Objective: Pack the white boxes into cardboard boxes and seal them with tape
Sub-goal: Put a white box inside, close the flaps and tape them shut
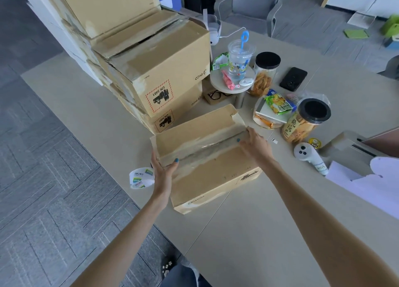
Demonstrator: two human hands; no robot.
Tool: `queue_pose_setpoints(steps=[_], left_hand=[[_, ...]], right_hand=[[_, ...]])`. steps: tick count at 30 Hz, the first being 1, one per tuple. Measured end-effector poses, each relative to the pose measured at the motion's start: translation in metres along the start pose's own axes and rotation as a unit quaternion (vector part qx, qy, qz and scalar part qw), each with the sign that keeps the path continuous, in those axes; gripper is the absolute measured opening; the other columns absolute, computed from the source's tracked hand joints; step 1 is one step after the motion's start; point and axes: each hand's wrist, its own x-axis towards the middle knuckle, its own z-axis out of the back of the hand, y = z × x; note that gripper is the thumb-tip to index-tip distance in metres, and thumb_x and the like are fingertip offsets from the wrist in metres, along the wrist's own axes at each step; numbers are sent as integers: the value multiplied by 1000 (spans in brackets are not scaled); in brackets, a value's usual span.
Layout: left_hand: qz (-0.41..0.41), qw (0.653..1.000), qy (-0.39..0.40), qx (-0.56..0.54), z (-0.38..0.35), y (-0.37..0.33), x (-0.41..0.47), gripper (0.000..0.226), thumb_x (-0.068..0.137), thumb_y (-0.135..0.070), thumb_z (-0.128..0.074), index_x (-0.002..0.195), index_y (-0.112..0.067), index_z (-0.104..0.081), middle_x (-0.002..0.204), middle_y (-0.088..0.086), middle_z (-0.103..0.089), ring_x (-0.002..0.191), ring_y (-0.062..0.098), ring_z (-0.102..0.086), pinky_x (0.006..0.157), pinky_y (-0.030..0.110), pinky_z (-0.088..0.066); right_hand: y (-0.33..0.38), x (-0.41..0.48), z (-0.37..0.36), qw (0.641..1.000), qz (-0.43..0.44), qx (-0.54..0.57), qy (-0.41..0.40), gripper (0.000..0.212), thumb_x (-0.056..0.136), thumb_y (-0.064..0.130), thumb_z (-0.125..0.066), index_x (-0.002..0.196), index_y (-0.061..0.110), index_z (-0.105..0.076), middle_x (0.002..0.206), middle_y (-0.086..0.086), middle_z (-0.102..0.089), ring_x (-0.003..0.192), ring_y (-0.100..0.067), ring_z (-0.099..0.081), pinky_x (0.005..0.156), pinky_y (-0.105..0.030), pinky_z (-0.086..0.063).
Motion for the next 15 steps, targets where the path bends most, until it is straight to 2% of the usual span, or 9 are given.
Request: queue_pose_setpoints(steps=[3,5,6,7,9,12,15], left_hand=[[6,1000,1,9,-3,-1,11,87,91,-30,-66,154,-41,-7,154,-19,-21,147,4,-12,116,33,-14],[15,999,13,25,-2,-7,17,90,82,-38,-67,152,-47,-12,128,-35,-35,140,5,-25,117,36,-18],[18,999,23,32,-2,-10,20,91,77,-42,-67,150,-53,-15,119,-37,-38,134,4,-32,117,37,-19],[21,999,34,35,0,-12,24,90,73,-45,-67,147,-58,-17,117,-34,-41,128,2,-37,118,40,-20],[23,997,70,29,5,-15,30,85,72,-46,-68,143,-63,-24,129,-24,-50,130,6,-41,117,46,-25],[12,994,113,2,13,-13,30,70,80,-30,-66,140,-54,-40,139,-12,-56,131,19,-51,106,47,-40],[24,996,73,-34,10,-8,15,70,77,-27,-68,139,-45,-42,138,-10,-56,121,14,-59,94,39,-48]], right_hand=[[-8,-6,3,999,-18,4,-26,56,91,30,-56,144,21,-39,129,-14,-59,115,-39,-54,93,-41,-44],[-17,-11,3,999,-22,17,-44,55,89,33,-60,140,22,-44,123,-13,-63,111,-38,-56,92,-41,-44],[-22,-13,3,998,-25,29,-52,54,88,34,-63,138,22,-46,122,-11,-64,111,-36,-57,91,-39,-44],[-28,-14,4,997,-28,49,-57,53,87,34,-66,136,22,-49,123,-8,-65,113,-34,-57,90,-38,-43],[-40,-12,8,987,-33,154,-44,50,85,25,-70,132,20,-54,127,-4,-64,117,-27,-58,91,-35,-44],[-56,-13,12,934,-25,357,19,44,89,7,-66,131,11,-55,128,-7,-61,116,-23,-57,85,-27,-50],[-61,-21,10,892,-33,440,94,43,95,15,-60,136,26,-52,125,0,-62,104,-17,-63,69,-19,-53]])
